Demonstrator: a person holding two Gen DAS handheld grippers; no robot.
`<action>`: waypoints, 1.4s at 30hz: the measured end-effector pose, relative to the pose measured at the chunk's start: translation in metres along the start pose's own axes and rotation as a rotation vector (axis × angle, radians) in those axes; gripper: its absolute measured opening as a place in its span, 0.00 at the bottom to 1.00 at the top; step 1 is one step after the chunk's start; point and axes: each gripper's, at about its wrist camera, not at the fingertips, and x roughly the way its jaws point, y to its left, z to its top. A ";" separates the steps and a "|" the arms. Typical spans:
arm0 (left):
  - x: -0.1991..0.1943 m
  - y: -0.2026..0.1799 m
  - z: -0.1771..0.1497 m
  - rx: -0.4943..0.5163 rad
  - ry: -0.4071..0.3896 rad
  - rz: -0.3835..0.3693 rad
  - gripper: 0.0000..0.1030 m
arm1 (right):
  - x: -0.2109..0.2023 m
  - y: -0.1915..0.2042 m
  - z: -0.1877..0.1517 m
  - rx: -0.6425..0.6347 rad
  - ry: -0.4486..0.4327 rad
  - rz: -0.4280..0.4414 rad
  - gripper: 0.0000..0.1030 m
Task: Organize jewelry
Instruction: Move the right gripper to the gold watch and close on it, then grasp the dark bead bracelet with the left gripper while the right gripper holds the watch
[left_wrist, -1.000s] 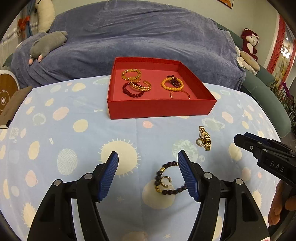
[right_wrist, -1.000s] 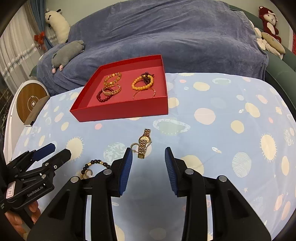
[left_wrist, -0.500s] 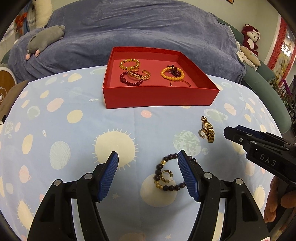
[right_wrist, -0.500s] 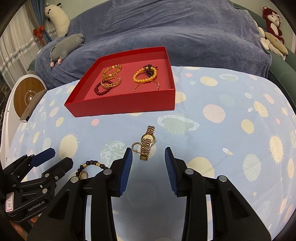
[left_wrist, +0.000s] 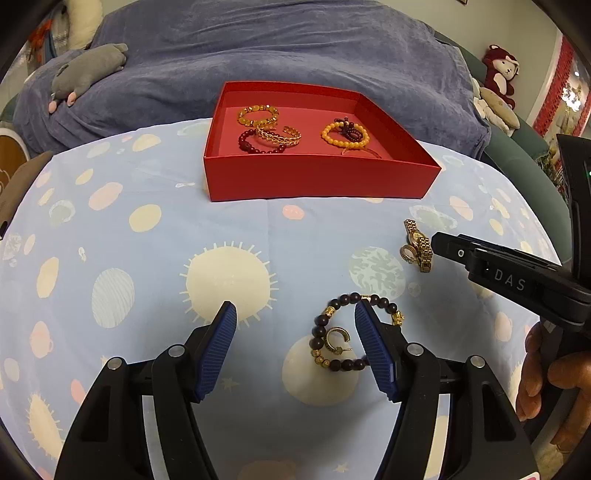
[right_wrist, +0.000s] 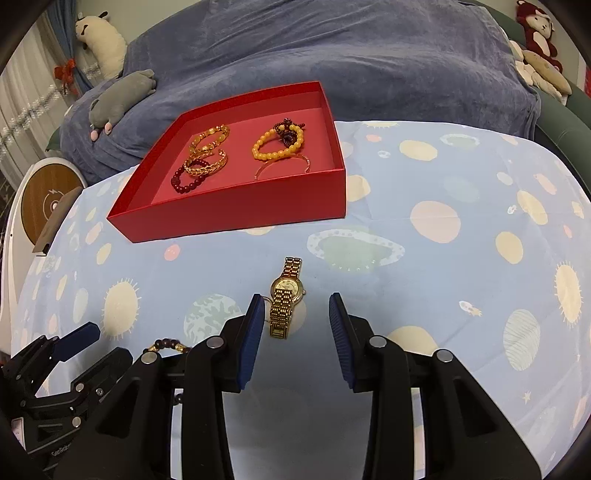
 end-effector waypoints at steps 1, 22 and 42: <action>0.001 0.001 0.000 0.001 0.001 -0.001 0.61 | 0.003 0.001 0.000 0.001 0.001 -0.001 0.34; 0.009 0.000 -0.007 0.030 0.011 -0.006 0.61 | 0.014 0.005 0.001 -0.012 0.015 -0.009 0.23; 0.029 -0.025 -0.005 0.109 0.003 0.028 0.13 | -0.022 -0.017 -0.017 -0.004 0.026 0.037 0.22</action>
